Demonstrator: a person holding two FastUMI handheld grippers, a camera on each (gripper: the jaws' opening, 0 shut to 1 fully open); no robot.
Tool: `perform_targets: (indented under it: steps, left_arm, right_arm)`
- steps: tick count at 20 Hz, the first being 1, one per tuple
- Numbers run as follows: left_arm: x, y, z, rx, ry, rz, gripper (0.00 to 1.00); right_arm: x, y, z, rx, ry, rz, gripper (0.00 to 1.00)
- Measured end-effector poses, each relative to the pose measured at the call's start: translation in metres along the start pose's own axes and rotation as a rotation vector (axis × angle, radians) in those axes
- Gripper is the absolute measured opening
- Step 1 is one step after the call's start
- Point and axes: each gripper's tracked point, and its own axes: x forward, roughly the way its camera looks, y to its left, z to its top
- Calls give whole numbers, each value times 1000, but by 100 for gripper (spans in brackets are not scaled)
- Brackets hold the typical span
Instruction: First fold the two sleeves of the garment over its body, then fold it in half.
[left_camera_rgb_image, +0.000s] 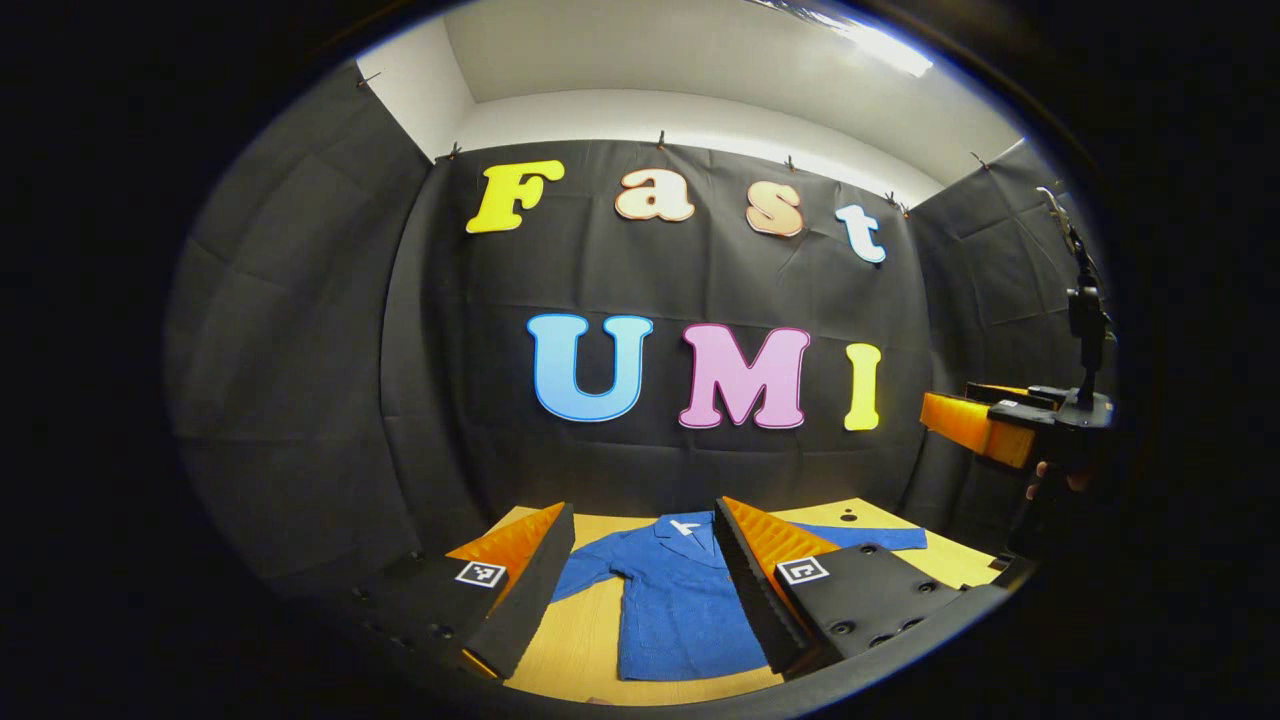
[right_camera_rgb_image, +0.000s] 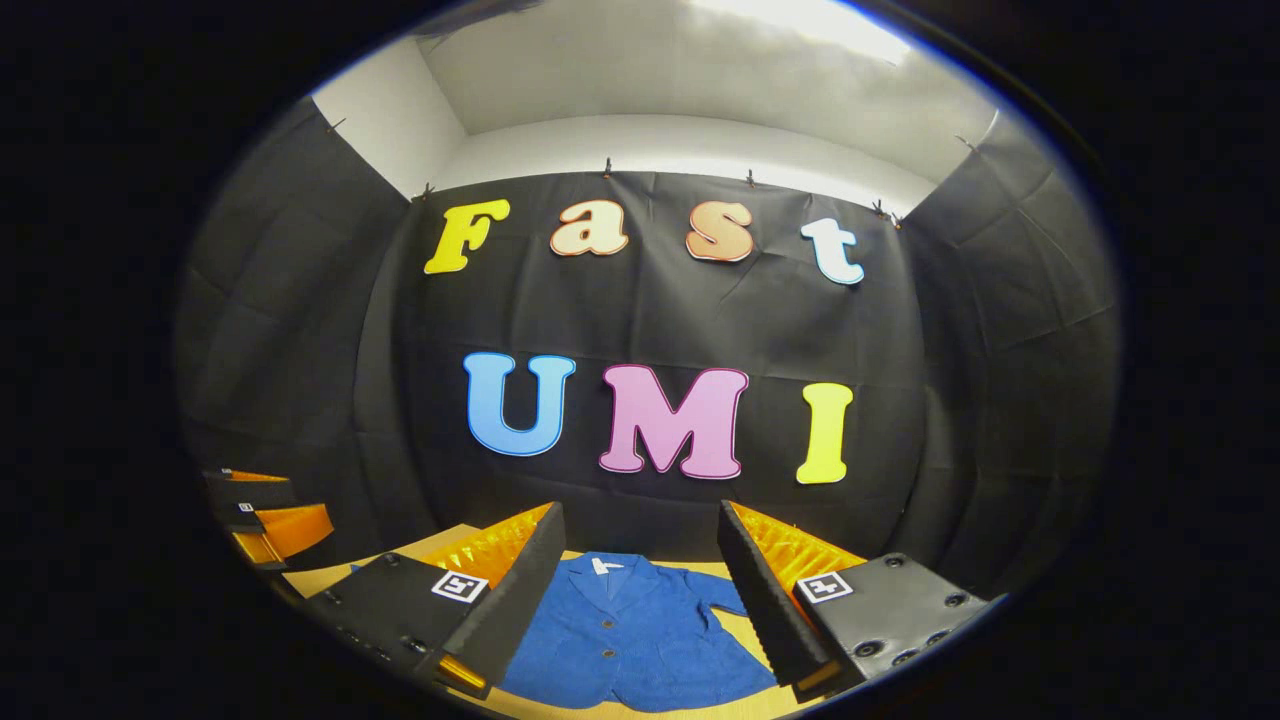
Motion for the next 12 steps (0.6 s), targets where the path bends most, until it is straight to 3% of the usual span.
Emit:
perform_targets:
  steps: [12]
  left_arm:
    - [73, -17, 3, 17, 35, 41, 81]
  right_arm:
    - [64, -31, -25, 38, 40, 25, 96]
